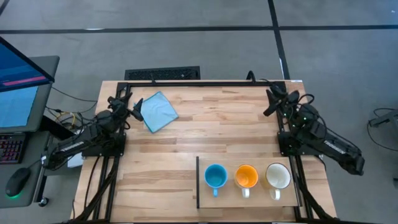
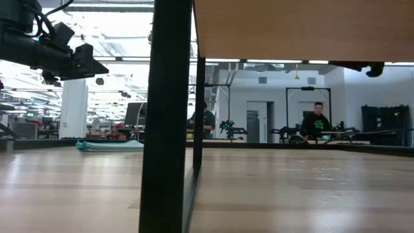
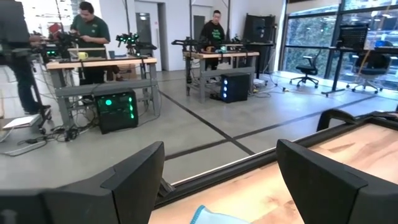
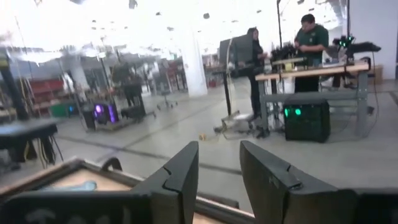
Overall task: Stack small to large cups/mugs on shelf
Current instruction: Return to Home Position
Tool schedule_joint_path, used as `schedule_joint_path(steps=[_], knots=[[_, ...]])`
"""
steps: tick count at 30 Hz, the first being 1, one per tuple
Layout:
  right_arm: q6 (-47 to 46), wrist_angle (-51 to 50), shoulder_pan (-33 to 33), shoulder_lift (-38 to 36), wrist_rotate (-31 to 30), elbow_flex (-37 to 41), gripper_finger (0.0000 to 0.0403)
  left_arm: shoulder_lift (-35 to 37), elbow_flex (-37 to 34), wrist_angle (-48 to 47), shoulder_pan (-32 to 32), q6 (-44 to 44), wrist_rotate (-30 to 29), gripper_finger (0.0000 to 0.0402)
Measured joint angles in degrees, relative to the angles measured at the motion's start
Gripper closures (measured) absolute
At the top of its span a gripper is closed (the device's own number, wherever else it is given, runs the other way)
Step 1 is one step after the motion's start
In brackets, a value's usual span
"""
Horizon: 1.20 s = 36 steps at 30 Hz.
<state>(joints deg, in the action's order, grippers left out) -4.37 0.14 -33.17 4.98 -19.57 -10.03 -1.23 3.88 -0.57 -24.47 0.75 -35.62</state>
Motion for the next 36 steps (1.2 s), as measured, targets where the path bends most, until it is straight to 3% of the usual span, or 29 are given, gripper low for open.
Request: schedule_joint_path(steps=[6, 11, 25, 36], knots=[[-0.21, 3.61, 0.02, -4.97, 0.03, 5.26, 0.0264, 0.0, 0.0, -2.55, -0.44, 1.16, 2.07, 0.01], [-0.18, 3.36, 0.04, -4.8, 0.1, 5.34, 0.0262, -0.05, 0.17, -6.06, -0.43, 1.77, 2.21, 0.01], [1.37, 1.06, 0.13, -4.79, 0.22, 5.34, 0.0265, -5.81, 0.17, -6.33, -0.43, 1.74, 0.74, 0.01], [-0.08, -3.82, 0.13, -4.79, 0.48, 5.37, 0.0266, -5.91, 0.13, -6.37, -0.43, -0.72, 1.37, 0.01]])
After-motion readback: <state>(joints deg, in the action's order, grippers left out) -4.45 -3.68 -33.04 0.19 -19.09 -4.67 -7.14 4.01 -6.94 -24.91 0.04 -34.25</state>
